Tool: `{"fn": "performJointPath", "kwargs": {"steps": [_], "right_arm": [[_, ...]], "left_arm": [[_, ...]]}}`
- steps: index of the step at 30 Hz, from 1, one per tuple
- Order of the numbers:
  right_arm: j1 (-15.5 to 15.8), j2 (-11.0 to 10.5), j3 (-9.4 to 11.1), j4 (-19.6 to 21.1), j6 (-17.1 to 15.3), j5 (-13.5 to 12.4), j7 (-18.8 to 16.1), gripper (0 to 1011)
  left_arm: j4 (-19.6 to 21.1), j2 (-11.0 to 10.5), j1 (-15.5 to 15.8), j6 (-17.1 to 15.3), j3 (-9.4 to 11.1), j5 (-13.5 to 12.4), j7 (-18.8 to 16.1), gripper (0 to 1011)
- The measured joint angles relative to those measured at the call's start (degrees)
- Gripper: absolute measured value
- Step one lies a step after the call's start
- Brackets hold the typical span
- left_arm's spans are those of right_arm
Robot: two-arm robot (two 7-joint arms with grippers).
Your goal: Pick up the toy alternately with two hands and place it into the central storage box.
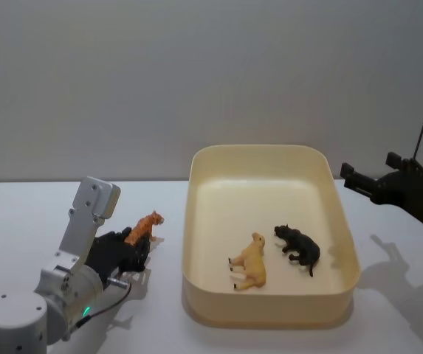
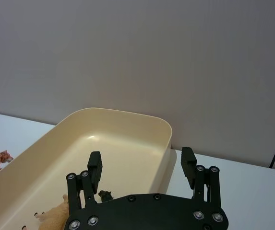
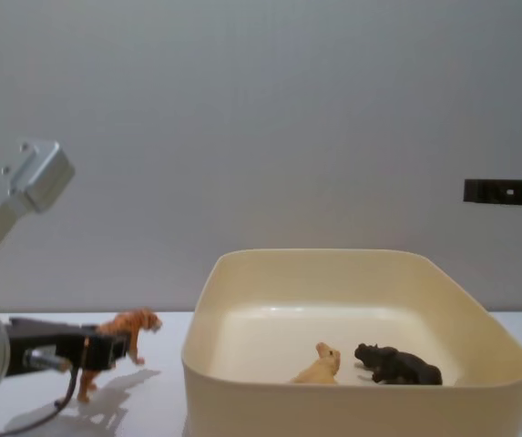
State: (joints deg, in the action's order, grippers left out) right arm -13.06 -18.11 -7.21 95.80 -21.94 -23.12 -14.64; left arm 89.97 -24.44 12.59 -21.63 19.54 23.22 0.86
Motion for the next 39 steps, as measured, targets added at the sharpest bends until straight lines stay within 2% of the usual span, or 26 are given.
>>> {"fn": "performJointPath", "kwargs": {"steps": [7, 16, 24, 39], "right_arm": [[0.0, 0.0, 0.0, 0.0, 0.0, 0.0, 0.0, 1001], [0.0, 0.0, 0.0, 0.0, 0.0, 0.0, 0.0, 1001], [0.0, 0.0, 0.0, 0.0, 0.0, 0.0, 0.0, 1001], [0.0, 0.0, 0.0, 0.0, 0.0, 0.0, 0.0, 1001]], "left_arm": [[0.3, 0.2, 1.3, 1.6, -0.4, -1.5, 0.8, 294], [-0.7, 1.0, 4.8, 4.2, -1.0, -3.7, 5.6, 294], [-2.5, 1.8, 7.8, 5.9, -1.3, -4.7, 12.3, 294], [-6.5, 3.8, 12.4, 7.8, -0.5, -4.6, 25.4, 294]]}}
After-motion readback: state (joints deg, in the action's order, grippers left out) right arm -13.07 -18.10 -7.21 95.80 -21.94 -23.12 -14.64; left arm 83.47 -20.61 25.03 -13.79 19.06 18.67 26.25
